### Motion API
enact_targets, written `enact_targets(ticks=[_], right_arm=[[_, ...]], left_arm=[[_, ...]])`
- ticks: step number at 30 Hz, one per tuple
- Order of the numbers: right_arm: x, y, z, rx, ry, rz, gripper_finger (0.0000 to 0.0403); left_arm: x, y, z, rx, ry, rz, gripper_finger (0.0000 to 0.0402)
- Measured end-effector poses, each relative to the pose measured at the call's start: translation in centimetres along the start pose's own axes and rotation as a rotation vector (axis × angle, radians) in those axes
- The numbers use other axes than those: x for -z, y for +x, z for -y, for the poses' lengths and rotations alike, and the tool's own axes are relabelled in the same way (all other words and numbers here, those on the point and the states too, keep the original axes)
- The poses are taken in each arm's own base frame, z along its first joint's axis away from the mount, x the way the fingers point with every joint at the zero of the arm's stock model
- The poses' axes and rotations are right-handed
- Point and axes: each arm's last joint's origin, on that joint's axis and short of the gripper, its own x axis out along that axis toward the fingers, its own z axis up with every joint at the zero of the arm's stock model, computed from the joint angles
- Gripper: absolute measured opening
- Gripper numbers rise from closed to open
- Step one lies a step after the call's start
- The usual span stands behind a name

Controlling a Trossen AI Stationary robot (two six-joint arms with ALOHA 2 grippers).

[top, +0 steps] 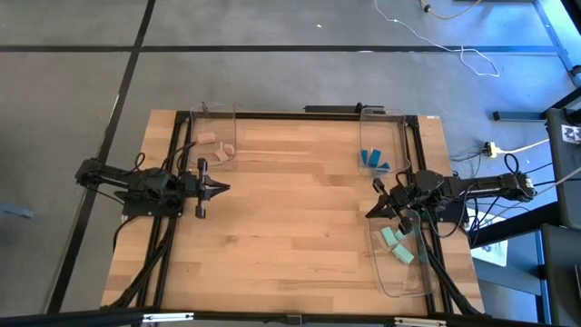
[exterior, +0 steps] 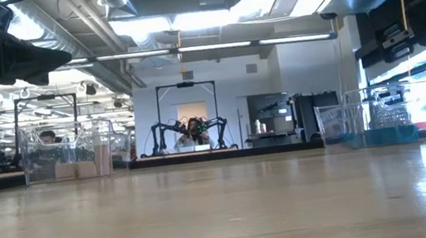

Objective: Sort & place blocks by color
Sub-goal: Return to Home Position

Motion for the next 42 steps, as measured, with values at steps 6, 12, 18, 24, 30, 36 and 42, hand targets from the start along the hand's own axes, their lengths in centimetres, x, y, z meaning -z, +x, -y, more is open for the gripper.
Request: enact_targets(ticks=[6,12,18,24,30,36,42], right_arm=[[0.00,0.00,0.00,0.000,0.000,0.000,0.0010],[0.00,0.00,0.00,0.000,0.000,0.000,0.0010],[0.00,0.00,0.00,0.000,0.000,0.000,0.0010],[0.00,0.00,0.00,0.000,0.000,0.000,0.0010],[0.00,0.00,0.00,0.000,0.000,0.000,0.0010],[0.00,0.00,0.00,0.000,0.000,0.000,0.0010],[0.00,0.00,0.00,0.000,-0.001,0.000,0.0010]], left_arm=[[0.00,0.00,0.00,0.000,0.000,0.000,0.0002],[0.00,0.00,0.00,0.000,0.000,0.000,0.0005],[0.00,0.00,0.00,0.000,0.000,0.000,0.0017],[0.00,0.00,0.00,0.000,0.000,0.000,0.0025],[0.00,0.00,0.00,0.000,0.000,0.000,0.0021],[0.00,0.00,0.00,0.000,0.000,0.000,0.0012],[0.00,0.00,0.00,0.000,0.000,0.000,0.0004]])
